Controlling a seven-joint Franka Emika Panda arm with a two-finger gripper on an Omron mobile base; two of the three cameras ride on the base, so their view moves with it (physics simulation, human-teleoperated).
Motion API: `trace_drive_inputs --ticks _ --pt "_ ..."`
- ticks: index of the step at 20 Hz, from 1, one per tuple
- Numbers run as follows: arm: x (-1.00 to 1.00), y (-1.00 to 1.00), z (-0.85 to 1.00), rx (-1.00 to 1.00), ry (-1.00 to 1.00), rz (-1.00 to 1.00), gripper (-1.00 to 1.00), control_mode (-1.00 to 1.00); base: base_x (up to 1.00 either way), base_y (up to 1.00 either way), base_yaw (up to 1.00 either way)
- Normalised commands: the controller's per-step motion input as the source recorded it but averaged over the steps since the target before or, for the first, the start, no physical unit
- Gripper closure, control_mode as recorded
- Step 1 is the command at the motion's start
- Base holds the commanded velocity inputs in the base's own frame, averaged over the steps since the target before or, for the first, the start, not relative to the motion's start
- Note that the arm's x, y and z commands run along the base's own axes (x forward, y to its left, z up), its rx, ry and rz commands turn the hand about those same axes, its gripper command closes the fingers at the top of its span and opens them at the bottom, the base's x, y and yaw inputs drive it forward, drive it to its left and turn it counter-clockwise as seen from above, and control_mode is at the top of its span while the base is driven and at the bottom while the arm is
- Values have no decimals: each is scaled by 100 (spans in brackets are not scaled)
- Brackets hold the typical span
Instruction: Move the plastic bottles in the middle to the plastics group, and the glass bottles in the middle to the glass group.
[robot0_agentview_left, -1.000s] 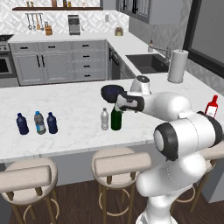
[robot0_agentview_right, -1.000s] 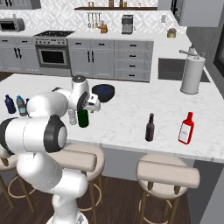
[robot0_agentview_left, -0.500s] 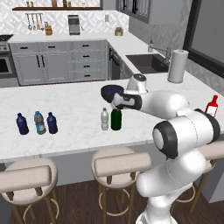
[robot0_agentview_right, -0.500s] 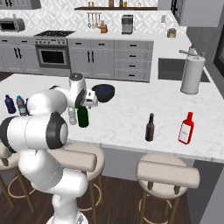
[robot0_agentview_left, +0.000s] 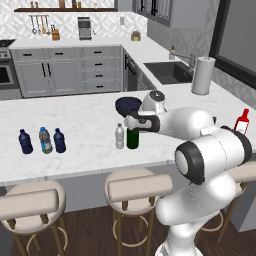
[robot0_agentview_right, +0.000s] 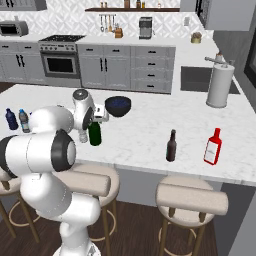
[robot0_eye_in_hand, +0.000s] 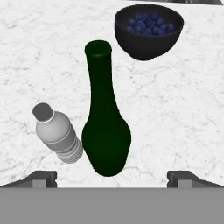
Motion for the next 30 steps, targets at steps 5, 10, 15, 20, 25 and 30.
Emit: trace_drive_inputs --ticks 5,10,15,20,25,30 --pt "2 5 0 0 0 0 -100 -100 0 0 0" --pt "10 10 0 0 0 0 -100 -100 0 0 0" --pt "20 6 -5 0 0 0 -100 -100 0 0 0" --pt "19 1 -22 0 0 0 -100 -100 0 0 0" --pt "14 0 -14 0 1 0 -100 -100 0 0 0" --pt "18 0 -13 0 0 0 -100 -100 0 0 0"
